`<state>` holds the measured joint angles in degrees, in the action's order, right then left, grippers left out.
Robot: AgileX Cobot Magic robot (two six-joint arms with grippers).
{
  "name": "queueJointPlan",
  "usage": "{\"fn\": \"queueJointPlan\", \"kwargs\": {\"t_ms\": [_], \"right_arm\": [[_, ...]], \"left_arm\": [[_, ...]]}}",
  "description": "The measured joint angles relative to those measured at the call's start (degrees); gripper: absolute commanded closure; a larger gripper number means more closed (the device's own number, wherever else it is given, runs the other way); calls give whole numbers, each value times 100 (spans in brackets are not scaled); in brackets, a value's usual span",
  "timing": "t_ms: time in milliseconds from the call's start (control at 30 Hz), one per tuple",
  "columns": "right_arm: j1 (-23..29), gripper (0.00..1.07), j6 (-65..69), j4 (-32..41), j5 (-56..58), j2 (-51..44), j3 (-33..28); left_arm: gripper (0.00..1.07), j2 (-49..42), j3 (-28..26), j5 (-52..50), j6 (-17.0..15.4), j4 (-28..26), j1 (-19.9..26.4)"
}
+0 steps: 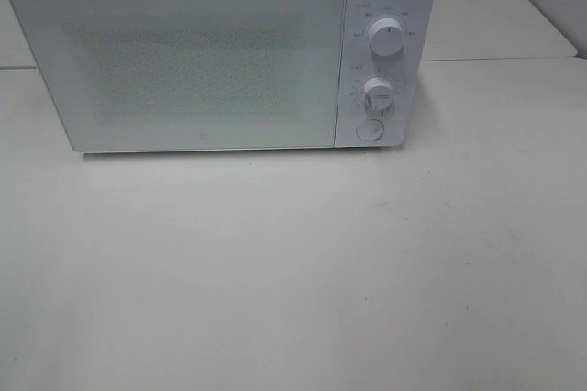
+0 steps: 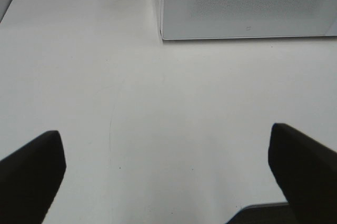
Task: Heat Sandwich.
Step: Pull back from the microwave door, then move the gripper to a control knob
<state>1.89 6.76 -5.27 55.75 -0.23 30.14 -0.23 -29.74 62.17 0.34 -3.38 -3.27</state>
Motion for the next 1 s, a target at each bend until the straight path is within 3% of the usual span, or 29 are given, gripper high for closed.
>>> {"fn": "queueJointPlan", "kwargs": {"t_ms": [167, 433, 1000], "right_arm": [[0, 30, 0, -6, -258, 281, 57], [0, 21, 0, -6, -1169, 1283, 57], [0, 25, 0, -6, -3134, 3358, 57]], "left_arm": [[9, -6, 0, 0, 0, 0, 0], [9, -6, 0, 0, 0, 0, 0], [9, -6, 0, 0, 0, 0, 0]]}}
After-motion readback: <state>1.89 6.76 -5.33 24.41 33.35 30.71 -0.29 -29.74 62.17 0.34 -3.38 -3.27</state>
